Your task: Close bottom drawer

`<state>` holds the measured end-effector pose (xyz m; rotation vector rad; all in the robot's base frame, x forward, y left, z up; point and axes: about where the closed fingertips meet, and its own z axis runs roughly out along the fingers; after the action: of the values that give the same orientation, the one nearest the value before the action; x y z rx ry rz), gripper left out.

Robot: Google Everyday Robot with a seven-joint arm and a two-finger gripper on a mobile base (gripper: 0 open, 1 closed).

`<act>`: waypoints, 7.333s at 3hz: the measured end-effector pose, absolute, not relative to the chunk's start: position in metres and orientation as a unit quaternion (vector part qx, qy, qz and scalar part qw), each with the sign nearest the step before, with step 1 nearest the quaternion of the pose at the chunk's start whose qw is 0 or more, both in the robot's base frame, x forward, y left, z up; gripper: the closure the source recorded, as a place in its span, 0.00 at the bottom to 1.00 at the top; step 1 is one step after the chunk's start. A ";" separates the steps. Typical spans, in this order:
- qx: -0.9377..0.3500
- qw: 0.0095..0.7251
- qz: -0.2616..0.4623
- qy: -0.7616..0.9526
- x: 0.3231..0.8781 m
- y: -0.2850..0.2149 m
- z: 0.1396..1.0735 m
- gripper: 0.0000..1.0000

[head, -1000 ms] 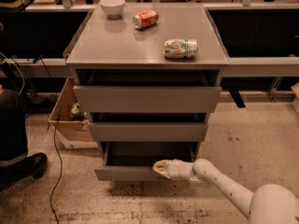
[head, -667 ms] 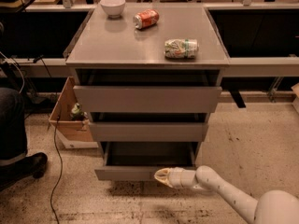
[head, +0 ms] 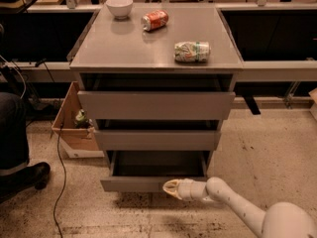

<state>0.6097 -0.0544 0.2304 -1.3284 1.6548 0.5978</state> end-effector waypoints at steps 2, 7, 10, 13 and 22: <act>-0.512 0.478 0.235 0.674 0.636 -0.062 0.165 1.00; -0.514 0.570 0.266 0.584 0.673 0.021 0.162 1.00; -0.513 0.618 0.288 0.522 0.697 0.085 0.190 1.00; -0.474 0.654 0.239 0.538 0.739 0.108 0.201 1.00; -0.409 0.571 0.044 0.710 0.681 -0.332 0.461 1.00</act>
Offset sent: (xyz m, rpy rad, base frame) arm 0.0398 -0.0241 -0.0902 0.0551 -0.0610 -0.1049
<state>0.6814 -0.3321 0.4614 -0.9605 1.6660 0.1025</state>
